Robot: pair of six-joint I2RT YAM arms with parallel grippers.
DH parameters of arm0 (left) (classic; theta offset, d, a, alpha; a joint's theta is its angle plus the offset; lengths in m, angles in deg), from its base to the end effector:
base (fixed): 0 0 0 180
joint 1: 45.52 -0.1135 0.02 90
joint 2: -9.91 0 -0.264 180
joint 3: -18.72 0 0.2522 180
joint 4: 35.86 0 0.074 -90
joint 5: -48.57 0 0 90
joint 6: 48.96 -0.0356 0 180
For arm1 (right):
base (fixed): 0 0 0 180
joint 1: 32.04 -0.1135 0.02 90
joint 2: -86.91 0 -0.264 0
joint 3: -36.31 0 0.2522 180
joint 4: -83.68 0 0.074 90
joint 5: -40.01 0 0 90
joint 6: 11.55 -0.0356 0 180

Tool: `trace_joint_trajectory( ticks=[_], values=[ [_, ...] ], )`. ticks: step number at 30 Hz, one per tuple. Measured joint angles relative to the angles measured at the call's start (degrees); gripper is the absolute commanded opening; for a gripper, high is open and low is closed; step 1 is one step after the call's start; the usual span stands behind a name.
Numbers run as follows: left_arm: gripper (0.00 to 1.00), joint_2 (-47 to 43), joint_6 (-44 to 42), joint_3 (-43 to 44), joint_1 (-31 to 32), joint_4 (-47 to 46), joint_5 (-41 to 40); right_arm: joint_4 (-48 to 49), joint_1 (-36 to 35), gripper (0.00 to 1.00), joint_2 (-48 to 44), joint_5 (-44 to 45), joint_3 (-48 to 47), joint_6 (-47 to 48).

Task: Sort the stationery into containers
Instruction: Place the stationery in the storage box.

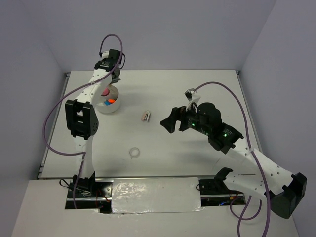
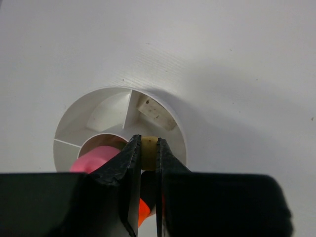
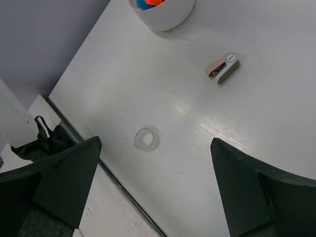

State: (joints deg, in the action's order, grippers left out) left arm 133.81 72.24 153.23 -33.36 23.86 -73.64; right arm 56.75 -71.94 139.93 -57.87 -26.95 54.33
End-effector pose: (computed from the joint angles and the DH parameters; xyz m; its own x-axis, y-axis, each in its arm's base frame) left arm 0.4764 -0.0833 0.3003 -0.5477 -0.3303 -0.7687 -0.5221 0.8528 0.0056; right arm 0.1611 0.1410 0.3378 -0.5019 0.1080 -0.8582 -0.5818 0.6920 0.4274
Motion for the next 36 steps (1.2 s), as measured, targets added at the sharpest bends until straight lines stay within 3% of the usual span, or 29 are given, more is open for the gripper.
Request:
trace_joint_trajectory(
  ticks=[2, 10, 12, 23, 27, 29, 30, 31, 32, 36],
  values=[
    [0.07, 0.1, 0.0, -0.8, 0.0, -0.2, 0.5, -0.1, 0.0, 1.00, 1.4, -0.5, -0.8, 0.1],
    [0.46, 0.6, -1.2, -1.2, 0.0, -1.3, 2.5, 0.2, 0.0, 1.00, 4.2, -2.5, -2.6, 0.2],
    [0.51, 0.6, -1.2, -1.8, 0.0, -2.1, 2.6, 0.2, 0.0, 1.00, 4.3, -2.7, -2.7, 0.2],
    [0.55, 0.2, -1.0, -4.9, -0.1, -3.6, 3.8, 0.4, 0.0, 1.00, 4.5, -3.1, -2.6, 0.2],
    [0.65, -1.3, -1.2, -4.1, -0.1, -3.1, 6.4, 1.3, -0.3, 1.00, 6.4, -3.4, -2.6, 0.0],
    [0.71, -3.6, -1.4, -3.6, -0.1, -3.0, 8.7, 1.6, -1.2, 1.00, 8.9, -2.3, -2.8, -0.1],
    [0.79, -5.2, -1.6, -3.1, -0.1, -2.8, 9.8, 0.9, -2.4, 1.00, 11.7, -1.1, -3.7, -0.3],
    [0.96, -6.8, -1.9, -2.7, -0.1, -2.7, 10.7, 0.3, -3.8, 1.00, 14.7, 0.3, -5.0, -0.2],
    [0.99, -9.1, -2.4, -2.4, -0.1, -2.3, 11.5, -0.3, -5.6, 1.00, 18.4, 1.4, -6.7, 0.0],
    [0.99, -20.7, -2.8, -3.8, -0.1, -1.1, 13.9, -2.9, -13.5, 1.00, 33.5, 6.1, -13.7, 1.6]
  ],
)
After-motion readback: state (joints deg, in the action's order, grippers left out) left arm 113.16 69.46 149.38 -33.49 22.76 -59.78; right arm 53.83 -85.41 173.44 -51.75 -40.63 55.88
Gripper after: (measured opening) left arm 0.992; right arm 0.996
